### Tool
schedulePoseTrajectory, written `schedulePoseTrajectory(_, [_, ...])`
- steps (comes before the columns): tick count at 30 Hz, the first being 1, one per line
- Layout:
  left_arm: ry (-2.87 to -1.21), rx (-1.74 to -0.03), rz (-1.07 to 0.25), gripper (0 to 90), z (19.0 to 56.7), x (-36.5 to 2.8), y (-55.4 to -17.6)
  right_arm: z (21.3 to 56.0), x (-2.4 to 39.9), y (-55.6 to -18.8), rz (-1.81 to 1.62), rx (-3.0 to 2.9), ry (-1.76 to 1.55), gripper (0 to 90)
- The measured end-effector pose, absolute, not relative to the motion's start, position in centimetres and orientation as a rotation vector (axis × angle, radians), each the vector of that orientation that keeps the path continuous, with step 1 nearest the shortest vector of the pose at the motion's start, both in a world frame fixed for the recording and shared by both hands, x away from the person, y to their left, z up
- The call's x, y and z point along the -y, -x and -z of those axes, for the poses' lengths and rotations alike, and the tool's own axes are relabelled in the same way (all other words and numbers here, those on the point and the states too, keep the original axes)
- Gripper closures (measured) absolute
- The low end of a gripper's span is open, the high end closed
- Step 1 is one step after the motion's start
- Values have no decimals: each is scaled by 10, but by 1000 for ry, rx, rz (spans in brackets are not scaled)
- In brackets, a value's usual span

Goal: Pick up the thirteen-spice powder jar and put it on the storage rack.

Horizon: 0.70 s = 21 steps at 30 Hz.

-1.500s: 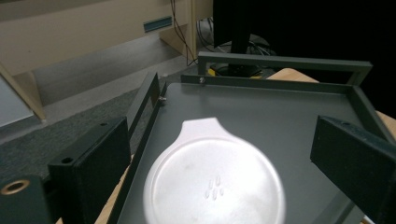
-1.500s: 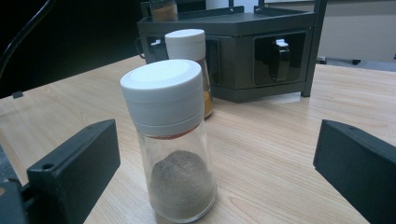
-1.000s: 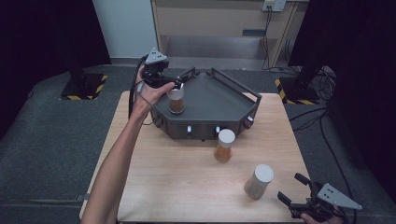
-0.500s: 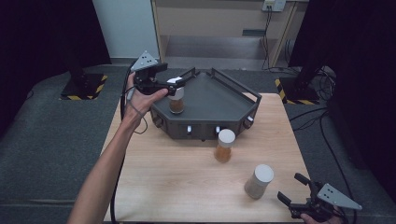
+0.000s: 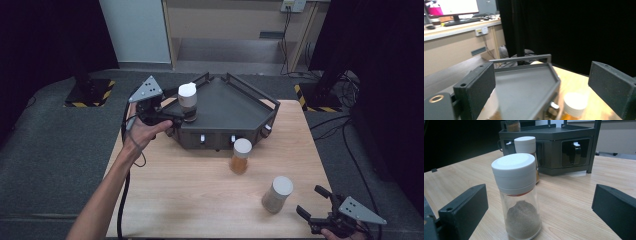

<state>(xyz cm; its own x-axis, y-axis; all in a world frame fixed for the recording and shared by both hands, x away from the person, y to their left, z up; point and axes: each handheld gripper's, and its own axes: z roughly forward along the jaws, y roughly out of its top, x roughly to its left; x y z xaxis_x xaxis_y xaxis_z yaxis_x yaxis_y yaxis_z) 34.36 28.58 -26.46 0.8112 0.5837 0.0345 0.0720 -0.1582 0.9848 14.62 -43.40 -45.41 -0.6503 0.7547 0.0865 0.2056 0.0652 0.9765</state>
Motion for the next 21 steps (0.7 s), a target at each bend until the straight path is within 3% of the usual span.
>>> schedulePoseTrajectory(21, [-1682,-463,-451,60,314,-289,-280,453,433,-146,-1620,-1902,-949,11])
